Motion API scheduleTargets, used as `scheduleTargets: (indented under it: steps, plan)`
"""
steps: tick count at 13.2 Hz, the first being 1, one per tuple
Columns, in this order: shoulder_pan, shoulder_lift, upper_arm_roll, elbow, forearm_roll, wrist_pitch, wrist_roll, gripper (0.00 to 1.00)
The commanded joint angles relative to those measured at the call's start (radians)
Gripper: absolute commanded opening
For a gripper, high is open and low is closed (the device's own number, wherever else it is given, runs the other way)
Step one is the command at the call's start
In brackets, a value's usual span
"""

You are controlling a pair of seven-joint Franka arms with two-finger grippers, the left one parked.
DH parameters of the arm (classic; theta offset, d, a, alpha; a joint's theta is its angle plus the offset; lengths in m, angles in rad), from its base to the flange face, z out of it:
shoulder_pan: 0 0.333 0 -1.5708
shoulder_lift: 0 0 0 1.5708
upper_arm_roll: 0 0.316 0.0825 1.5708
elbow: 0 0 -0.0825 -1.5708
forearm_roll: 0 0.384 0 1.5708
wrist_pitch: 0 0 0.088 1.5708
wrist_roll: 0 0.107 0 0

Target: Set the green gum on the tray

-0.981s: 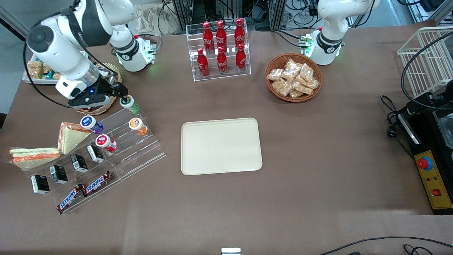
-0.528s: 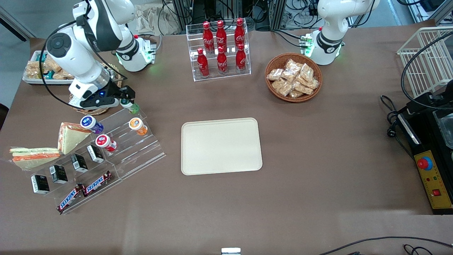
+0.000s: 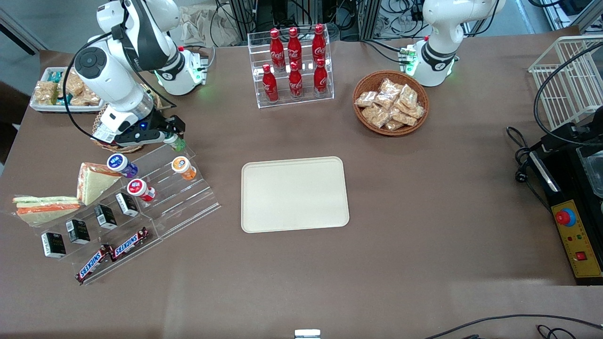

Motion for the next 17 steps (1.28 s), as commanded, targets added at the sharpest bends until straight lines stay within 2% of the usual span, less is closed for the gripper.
scheduleTargets:
  steps: [1,2,4,5,6,11,17]
  plan:
    - [0.000,-0.009,-0.002,-0.020,0.012,0.025,0.004,0.88]
    - [0.000,-0.011,-0.002,-0.022,0.012,0.022,0.004,0.74]
    - [0.002,-0.017,-0.002,-0.023,0.012,0.011,-0.004,0.68]
    - [0.000,-0.018,-0.002,-0.023,0.012,0.008,-0.005,0.56]
    - [0.000,-0.018,-0.004,-0.022,0.012,0.007,-0.005,0.51]
    - [-0.001,-0.015,-0.008,0.030,0.020,-0.039,-0.007,0.48]
    - [-0.004,0.029,-0.008,0.392,0.026,-0.396,0.005,0.48]
